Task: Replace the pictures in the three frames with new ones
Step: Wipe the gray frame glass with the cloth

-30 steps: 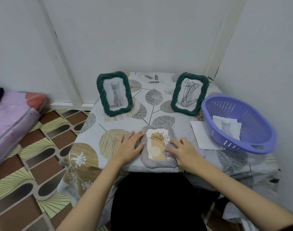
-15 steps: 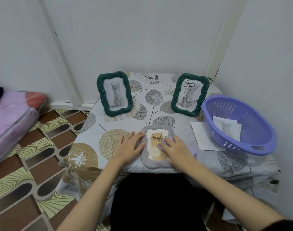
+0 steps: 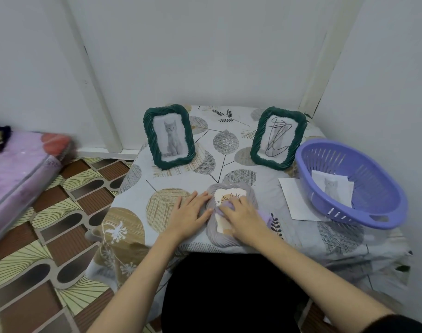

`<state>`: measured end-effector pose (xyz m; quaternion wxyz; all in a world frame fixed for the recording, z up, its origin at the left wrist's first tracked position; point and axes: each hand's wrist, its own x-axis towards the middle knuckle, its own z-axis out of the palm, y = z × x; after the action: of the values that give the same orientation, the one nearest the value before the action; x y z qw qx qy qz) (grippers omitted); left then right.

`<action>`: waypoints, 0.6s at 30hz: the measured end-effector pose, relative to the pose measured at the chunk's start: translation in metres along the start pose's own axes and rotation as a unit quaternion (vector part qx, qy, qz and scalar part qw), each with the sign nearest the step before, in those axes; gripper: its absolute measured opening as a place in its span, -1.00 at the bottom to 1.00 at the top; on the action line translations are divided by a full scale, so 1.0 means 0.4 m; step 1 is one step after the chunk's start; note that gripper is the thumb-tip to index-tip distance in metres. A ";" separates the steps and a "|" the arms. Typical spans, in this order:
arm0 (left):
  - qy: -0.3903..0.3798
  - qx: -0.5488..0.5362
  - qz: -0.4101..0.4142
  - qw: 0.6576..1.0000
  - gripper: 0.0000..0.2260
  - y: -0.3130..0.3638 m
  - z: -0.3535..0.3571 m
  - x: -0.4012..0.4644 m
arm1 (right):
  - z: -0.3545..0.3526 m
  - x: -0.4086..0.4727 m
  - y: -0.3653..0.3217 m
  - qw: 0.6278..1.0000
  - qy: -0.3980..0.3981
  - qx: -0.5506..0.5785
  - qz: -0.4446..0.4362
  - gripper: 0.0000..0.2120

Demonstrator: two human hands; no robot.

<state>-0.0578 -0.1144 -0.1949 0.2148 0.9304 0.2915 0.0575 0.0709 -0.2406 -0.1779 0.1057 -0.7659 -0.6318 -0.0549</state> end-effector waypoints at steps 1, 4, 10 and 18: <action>0.000 0.000 0.000 1.000 -0.46 -0.002 0.000 0.002 | 0.008 -0.021 0.005 1.000 0.018 0.001 -0.020 -0.65; -0.002 0.001 0.000 1.000 -0.43 -0.005 0.001 0.003 | 0.011 -0.068 0.058 0.997 0.035 -0.037 -0.050 -0.68; -0.008 -0.006 -0.010 1.000 -0.45 0.000 -0.006 0.004 | -0.028 0.041 0.072 0.997 -0.007 -0.029 0.075 -0.65; -0.010 0.010 -0.003 1.000 -0.35 -0.004 0.000 0.003 | 0.034 0.011 -0.035 0.999 0.033 0.030 -0.019 -0.60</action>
<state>-0.0577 -0.1125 -0.1955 0.2082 0.9320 0.2932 0.0446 0.0572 -0.2306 -0.1890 0.1488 -0.7477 -0.6441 -0.0632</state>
